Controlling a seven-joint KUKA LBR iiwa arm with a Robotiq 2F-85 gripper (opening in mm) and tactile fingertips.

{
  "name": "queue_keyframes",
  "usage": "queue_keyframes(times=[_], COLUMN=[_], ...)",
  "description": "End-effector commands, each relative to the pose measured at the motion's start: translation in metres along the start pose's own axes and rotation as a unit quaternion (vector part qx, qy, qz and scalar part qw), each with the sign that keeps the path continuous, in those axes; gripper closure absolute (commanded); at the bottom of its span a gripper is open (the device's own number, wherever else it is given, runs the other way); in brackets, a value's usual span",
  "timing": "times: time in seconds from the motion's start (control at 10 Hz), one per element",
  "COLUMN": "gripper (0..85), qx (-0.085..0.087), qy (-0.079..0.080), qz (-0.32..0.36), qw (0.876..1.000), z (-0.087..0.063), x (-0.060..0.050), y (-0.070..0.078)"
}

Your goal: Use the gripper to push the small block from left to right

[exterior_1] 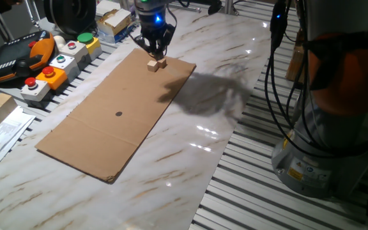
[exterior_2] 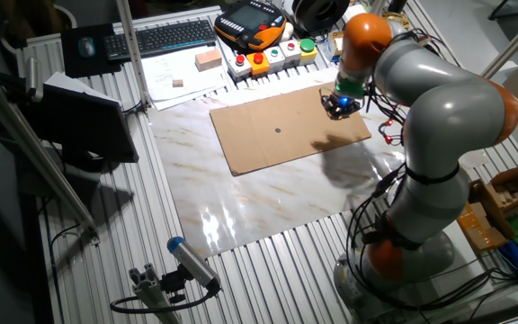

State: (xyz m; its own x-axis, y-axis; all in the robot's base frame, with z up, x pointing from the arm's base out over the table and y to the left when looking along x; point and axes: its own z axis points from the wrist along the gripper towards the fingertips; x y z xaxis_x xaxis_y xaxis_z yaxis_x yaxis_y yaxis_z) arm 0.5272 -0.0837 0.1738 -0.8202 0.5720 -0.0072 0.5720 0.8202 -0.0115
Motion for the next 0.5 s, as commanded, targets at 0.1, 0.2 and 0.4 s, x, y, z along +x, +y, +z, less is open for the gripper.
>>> queue_keyframes(times=[0.1, 0.2, 0.4], gripper=[84.3, 84.3, 84.3], qx=[-0.012, -0.012, -0.009], qy=[0.001, 0.001, -0.001], qz=[0.094, 0.121, 0.166], qw=[0.996, 0.993, 0.986], z=[0.007, 0.011, 0.019], x=[-0.007, -0.011, -0.015], y=[-0.008, -0.01, -0.011])
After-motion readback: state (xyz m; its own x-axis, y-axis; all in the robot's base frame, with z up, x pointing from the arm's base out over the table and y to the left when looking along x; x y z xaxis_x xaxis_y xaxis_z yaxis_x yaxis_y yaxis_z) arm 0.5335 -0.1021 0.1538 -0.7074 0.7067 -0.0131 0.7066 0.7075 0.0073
